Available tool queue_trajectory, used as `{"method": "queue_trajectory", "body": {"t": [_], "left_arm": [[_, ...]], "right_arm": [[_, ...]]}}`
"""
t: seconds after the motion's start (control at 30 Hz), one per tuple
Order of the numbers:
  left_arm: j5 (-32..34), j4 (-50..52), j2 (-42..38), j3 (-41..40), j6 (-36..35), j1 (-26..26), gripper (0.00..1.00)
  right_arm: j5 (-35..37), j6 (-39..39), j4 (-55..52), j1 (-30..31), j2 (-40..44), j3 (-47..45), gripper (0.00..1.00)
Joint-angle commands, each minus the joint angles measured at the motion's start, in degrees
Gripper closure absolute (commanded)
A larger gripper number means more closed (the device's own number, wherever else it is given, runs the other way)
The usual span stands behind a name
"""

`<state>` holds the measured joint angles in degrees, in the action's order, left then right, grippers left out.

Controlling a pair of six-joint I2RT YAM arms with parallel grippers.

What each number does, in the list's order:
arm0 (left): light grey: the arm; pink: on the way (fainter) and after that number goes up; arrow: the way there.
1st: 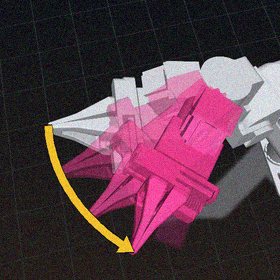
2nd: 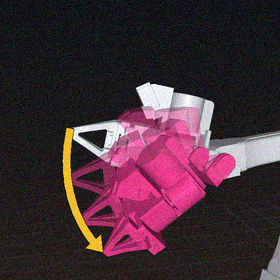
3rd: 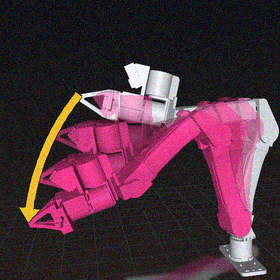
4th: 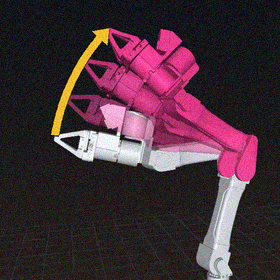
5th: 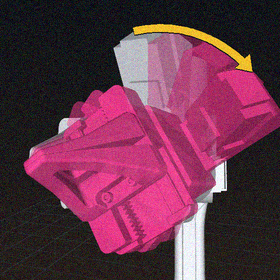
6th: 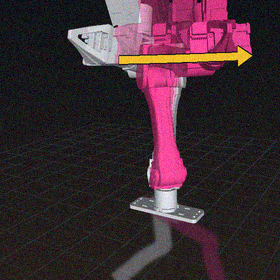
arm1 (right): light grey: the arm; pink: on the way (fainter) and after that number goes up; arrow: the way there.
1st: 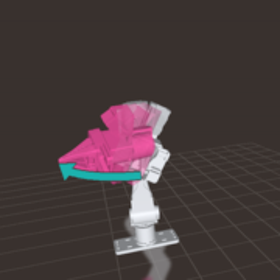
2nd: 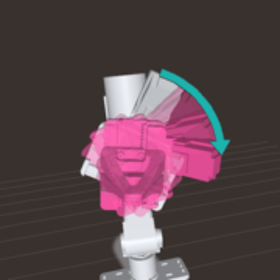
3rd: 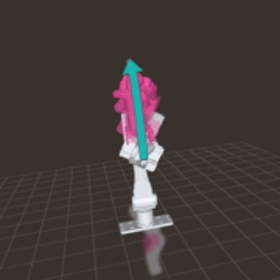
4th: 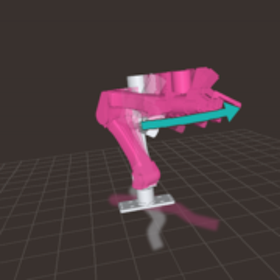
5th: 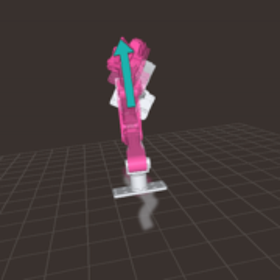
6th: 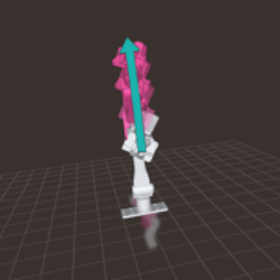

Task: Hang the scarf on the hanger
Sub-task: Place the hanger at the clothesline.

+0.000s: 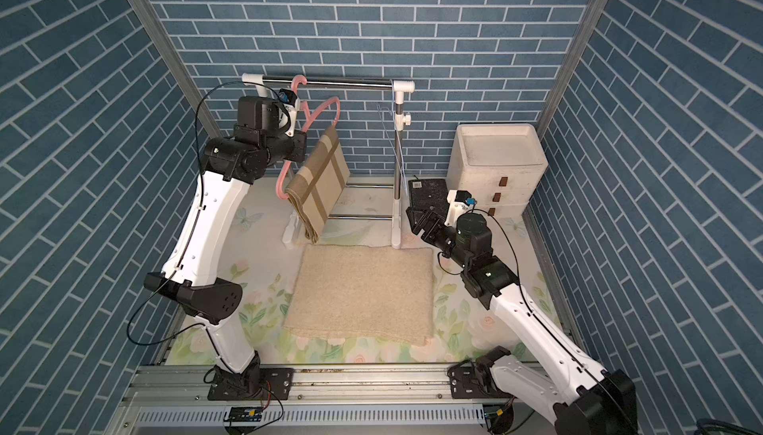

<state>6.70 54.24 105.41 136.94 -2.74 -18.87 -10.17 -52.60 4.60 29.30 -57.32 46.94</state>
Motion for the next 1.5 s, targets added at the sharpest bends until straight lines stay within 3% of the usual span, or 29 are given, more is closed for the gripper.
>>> {"method": "queue_trajectory", "body": {"t": [0.0,0.37,0.73,0.9,1.1,1.27,1.47], "left_arm": [[-2.82,-8.1,-0.63,0.86,-1.72,1.71,1.0],[-5.96,-10.65,3.47,1.18,-1.79,6.9,1.0],[-7.47,-10.82,0.93,-4.37,-3.02,11.66,1.0],[-7.28,-10.88,-0.2,-5.97,-3.35,12.1,0.81],[-6.25,-11.67,-4.51,-9.53,-3.42,12.15,0.47],[-7.26,-13.84,-11.44,-15.78,-1.84,12.11,0.34],[-14.95,-18.55,-23.04,-27.34,3.22,12.11,0.23]], "right_arm": [[0.43,2.2,-0.56,-0.45,0.58,-0.35,0.15],[0.88,2.03,-0.72,-0.57,0.82,-0.46,0.15],[1.22,2.49,-1.48,-0.65,0.73,-0.59,0.15],[1.39,4.15,-2.27,-0.73,0.28,0.19,0.15],[2.96,11.98,-9.48,-2.39,0.48,3.2,0.11],[-0.6,18.83,-10.98,-4.82,0.04,4.89,0.1],[-9.19,26.57,-7.11,-4.79,-4.35,12.08,0.12]]}}
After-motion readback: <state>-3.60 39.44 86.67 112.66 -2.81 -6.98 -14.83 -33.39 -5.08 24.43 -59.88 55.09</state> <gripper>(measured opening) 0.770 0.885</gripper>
